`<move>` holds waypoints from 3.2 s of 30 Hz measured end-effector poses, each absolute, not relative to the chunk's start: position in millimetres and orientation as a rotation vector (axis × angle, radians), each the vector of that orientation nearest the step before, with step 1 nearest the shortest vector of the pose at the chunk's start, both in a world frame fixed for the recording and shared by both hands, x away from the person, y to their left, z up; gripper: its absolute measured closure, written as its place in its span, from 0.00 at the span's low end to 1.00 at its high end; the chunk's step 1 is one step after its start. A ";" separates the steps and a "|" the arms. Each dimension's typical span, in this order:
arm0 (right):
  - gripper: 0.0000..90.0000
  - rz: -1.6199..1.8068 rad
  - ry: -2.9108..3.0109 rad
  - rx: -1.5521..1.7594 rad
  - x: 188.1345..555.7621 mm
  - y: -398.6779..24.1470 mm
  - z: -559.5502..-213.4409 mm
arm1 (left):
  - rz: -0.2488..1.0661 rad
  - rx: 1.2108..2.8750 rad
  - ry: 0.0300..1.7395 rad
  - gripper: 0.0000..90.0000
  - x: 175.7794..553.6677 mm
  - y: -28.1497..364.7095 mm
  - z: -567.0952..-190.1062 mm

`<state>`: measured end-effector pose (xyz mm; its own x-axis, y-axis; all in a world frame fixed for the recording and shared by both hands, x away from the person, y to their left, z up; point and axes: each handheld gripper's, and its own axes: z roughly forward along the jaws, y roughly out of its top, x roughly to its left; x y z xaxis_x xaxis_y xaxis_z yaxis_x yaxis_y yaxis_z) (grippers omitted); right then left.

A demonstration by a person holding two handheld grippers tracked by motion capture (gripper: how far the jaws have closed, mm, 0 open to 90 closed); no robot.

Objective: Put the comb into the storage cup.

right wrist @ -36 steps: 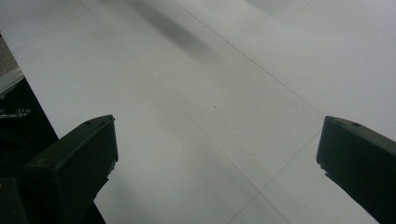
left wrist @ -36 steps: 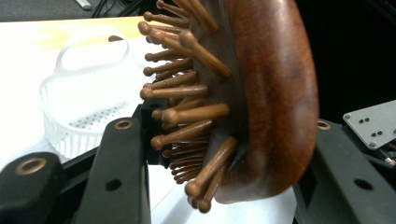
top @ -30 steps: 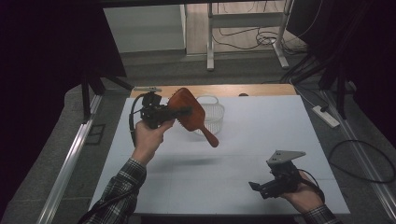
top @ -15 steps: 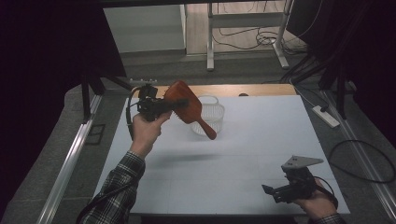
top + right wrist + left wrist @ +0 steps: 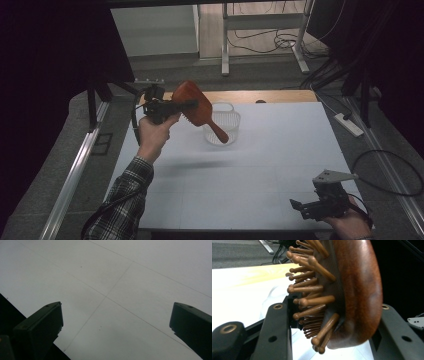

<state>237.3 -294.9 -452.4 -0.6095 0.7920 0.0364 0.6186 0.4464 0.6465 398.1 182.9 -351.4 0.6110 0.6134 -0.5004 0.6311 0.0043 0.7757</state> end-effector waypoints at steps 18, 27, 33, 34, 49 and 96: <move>0.00 0.942 2.397 1.236 232.5 -302.1 -450.3 | 0.052 1.627 1.106 0.60 418.5 181.7 -343.3; 0.00 0.919 2.417 1.218 231.8 -299.7 -450.6 | 0.073 1.607 1.154 0.60 432.5 181.0 -352.9; 0.00 0.919 2.417 1.215 231.7 -299.8 -450.6 | 0.087 1.604 1.177 0.60 438.6 176.5 -362.6; 0.00 0.920 2.417 1.216 231.7 -299.8 -450.6 | 0.090 1.599 1.179 0.60 439.2 175.2 -364.5; 0.00 0.909 2.422 1.210 231.3 -299.4 -451.1 | 0.085 1.582 1.192 0.60 444.1 157.7 -389.5; 0.00 0.861 2.456 1.197 232.7 -296.2 -453.2 | 0.069 1.514 1.325 0.54 444.3 140.4 -447.0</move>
<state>232.7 -296.2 -453.2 -0.6193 0.7851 0.0123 0.6209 0.4801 0.6196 444.3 140.4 -447.0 0.3793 0.7381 -0.5580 0.6757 0.1911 0.7120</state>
